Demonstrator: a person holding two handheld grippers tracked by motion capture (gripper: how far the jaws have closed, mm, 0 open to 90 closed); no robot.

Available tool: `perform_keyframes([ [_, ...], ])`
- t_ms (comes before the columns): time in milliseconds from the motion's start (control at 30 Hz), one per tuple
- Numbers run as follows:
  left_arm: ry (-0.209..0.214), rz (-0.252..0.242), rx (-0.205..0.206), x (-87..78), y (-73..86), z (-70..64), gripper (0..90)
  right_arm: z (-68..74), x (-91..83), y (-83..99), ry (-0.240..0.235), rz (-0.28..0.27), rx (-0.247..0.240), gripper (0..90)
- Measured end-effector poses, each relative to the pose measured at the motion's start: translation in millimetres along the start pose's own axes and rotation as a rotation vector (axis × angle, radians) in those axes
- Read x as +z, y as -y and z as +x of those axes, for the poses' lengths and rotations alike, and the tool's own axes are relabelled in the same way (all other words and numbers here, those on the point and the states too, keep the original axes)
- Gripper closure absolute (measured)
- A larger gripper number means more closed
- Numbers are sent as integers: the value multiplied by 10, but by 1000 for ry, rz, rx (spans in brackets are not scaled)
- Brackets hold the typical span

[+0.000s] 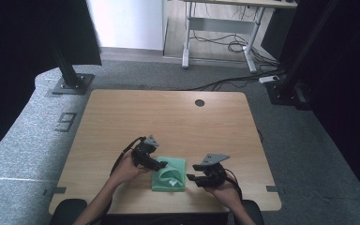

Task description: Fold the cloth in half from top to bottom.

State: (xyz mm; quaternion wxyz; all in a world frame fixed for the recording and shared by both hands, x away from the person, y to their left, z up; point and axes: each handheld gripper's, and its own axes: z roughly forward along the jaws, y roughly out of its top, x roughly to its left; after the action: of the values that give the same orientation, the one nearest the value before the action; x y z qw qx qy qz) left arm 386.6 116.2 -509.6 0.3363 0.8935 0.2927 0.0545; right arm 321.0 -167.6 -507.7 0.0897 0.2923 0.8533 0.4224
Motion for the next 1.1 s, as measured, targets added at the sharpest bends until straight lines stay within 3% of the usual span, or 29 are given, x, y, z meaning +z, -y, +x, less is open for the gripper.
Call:
perform_keyframes([
  [233, -8, -29, 13, -134, 156, -139, 144, -11, 158, -99, 24, 1, 44, 312],
  [500, -30, 5, 16, -130, 365, -211, 142, 35, 391, -125, 57, 31, 55, 259],
  [633, -60, 34, 28, -77, 416, -231, 140, 102, 459, -69, 44, 73, 36, 237],
  [733, -61, 28, 25, -85, 414, -239, 139, 155, 482, -6, 52, 108, 10, 225],
  [900, -57, 21, 26, -149, 461, -279, 139, 171, 464, 56, 74, 119, -12, 221],
  [1000, -65, 22, 9, -154, 525, -276, 139, 167, 409, 54, 88, 101, -2, 273],
  [1033, -66, 22, 4, -150, 539, -269, 139, 165, 369, 40, 77, 89, 16, 319],
  [1100, -63, 24, -6, -129, 550, -261, 138, 177, 290, 16, 20, 55, 36, 494],
])
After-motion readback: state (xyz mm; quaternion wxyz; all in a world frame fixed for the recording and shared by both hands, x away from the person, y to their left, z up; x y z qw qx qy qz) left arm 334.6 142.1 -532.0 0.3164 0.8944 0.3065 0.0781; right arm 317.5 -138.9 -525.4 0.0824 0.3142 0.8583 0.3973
